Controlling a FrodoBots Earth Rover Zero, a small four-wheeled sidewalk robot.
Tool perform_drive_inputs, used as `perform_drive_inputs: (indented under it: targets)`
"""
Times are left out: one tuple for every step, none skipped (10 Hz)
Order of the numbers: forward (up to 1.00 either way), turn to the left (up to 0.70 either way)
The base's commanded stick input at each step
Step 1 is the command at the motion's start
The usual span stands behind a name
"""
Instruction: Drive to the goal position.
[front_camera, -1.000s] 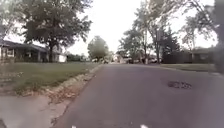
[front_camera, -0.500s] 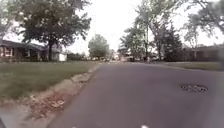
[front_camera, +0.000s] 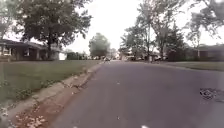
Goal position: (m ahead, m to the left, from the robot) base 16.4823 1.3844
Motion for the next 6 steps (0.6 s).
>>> perform_drive_inputs:
  targets:
    - [1.0,0.0]
    - [1.0,0.0]
    - [1.0,0.0]
    - [1.0,0.0]
    - [1.0,0.0]
    - [1.0,0.0]
